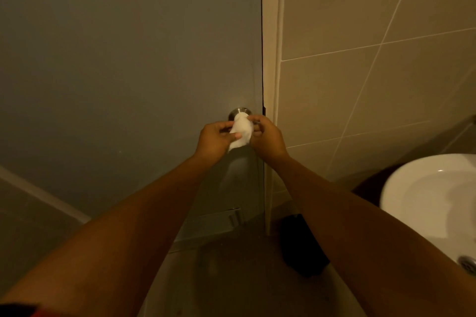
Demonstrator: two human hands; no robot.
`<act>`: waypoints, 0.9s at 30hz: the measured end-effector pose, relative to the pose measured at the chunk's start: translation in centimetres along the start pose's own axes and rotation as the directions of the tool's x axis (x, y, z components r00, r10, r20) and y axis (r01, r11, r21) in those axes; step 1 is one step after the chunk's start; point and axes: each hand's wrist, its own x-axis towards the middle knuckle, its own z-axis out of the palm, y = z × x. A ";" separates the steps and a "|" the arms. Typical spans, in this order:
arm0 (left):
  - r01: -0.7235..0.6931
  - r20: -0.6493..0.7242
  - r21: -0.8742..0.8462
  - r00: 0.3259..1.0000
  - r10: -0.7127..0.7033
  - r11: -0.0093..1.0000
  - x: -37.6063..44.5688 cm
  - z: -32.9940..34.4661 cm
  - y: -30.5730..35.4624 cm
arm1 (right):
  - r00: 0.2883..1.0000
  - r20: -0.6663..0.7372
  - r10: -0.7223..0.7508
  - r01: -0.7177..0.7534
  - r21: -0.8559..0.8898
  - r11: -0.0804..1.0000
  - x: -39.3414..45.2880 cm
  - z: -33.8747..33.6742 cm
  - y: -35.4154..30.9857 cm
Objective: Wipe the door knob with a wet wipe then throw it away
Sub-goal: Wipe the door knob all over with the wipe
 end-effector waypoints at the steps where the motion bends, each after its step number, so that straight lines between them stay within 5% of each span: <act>1: 0.002 0.007 0.002 1.000 -0.002 1.000 -0.1 0.0 -0.1 | 0.999 0.019 -0.027 0.028 -0.030 0.999 0.0 0.0 -0.1; 16: -0.074 0.042 0.057 0.997 0.071 0.996 -0.1 0.3 -0.3 | 0.991 -0.022 0.134 -0.131 0.081 0.988 -0.8 1.3 0.1; 27: -0.064 0.084 -0.007 0.994 0.065 0.998 -0.5 -0.6 -0.7 | 1.000 0.003 0.028 -0.028 -0.002 1.000 -0.4 0.6 0.2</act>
